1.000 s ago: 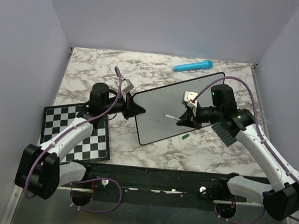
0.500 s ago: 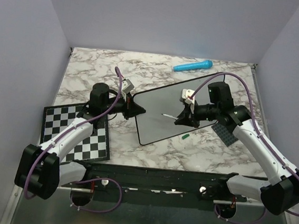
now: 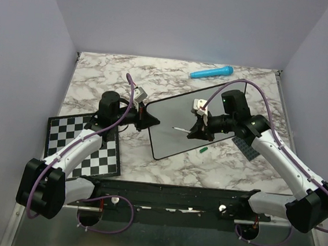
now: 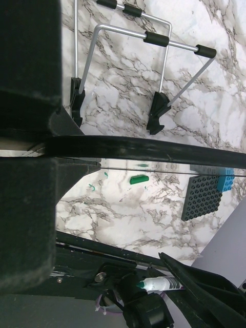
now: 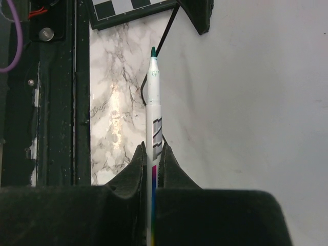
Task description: Write a sentence on the whiteboard
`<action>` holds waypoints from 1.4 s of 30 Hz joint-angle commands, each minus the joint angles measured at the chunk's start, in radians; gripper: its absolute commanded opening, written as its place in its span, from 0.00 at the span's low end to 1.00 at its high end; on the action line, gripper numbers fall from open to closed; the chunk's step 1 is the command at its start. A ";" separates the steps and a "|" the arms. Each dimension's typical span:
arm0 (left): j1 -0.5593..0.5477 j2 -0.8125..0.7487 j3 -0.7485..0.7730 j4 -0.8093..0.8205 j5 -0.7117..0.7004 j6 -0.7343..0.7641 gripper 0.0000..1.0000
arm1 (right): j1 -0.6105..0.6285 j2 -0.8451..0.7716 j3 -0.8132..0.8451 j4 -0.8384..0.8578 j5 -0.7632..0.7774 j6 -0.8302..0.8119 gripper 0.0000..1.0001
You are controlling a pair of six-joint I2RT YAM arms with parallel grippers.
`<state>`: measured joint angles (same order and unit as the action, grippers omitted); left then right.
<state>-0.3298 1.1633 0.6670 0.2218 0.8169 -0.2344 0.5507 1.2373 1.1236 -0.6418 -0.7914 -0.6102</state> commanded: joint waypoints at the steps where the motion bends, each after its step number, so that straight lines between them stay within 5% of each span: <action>1: -0.008 0.026 -0.027 -0.162 -0.153 0.075 0.00 | 0.015 0.019 0.039 0.036 0.038 0.024 0.01; 42: -0.017 0.030 -0.021 -0.173 -0.153 0.076 0.00 | 0.060 0.209 0.203 0.103 0.176 0.170 0.01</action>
<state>-0.3412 1.1633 0.6670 0.2188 0.8001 -0.2459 0.5964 1.4273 1.2930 -0.5327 -0.6472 -0.4618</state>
